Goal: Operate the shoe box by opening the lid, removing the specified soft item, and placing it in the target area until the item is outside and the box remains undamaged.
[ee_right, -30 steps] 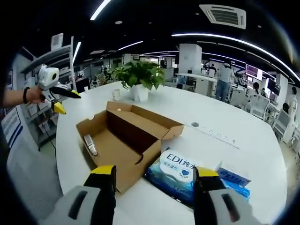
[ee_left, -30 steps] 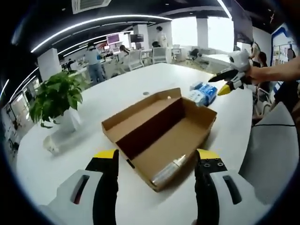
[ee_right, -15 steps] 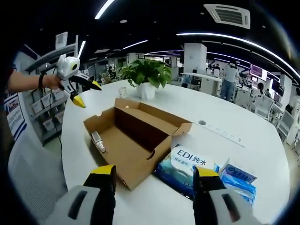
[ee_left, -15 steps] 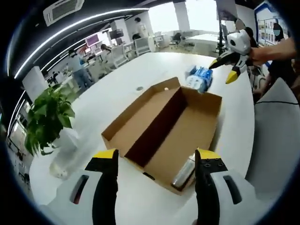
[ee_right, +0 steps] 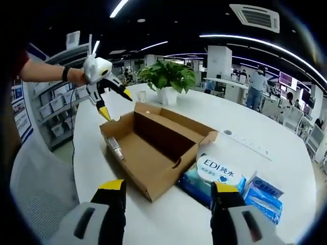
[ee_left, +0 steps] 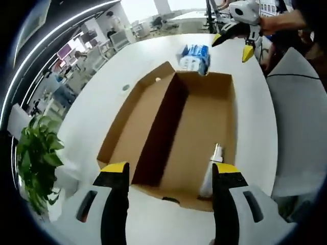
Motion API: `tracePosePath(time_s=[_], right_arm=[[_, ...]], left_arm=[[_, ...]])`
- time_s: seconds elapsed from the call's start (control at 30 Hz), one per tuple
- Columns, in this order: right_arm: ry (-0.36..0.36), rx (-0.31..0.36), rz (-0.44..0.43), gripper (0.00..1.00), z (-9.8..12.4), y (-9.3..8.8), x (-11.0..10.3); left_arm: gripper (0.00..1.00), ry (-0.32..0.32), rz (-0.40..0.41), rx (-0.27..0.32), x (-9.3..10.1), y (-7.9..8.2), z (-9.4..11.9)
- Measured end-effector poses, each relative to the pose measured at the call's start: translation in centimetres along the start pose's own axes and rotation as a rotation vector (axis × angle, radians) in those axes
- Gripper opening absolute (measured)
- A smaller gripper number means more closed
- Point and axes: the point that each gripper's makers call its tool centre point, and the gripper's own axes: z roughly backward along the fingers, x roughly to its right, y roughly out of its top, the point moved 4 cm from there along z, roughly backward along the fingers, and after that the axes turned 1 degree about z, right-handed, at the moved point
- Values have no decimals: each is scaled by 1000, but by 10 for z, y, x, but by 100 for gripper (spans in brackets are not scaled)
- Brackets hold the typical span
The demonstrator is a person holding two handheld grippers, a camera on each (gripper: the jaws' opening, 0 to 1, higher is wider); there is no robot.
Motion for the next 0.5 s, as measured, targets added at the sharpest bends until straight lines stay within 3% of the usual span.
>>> tracePosePath(time_s=[0.13, 0.23, 0.5], right_arm=[[-1, 1, 17, 65, 1, -2, -4], [1, 0, 13, 65, 1, -3, -6], [5, 12, -6, 67, 5, -2, -12]], left_arm=[[66, -43, -31, -25, 1, -2, -11], [66, -81, -1, -41, 2, -8, -21], [67, -174, -76, -128, 22, -25, -46]])
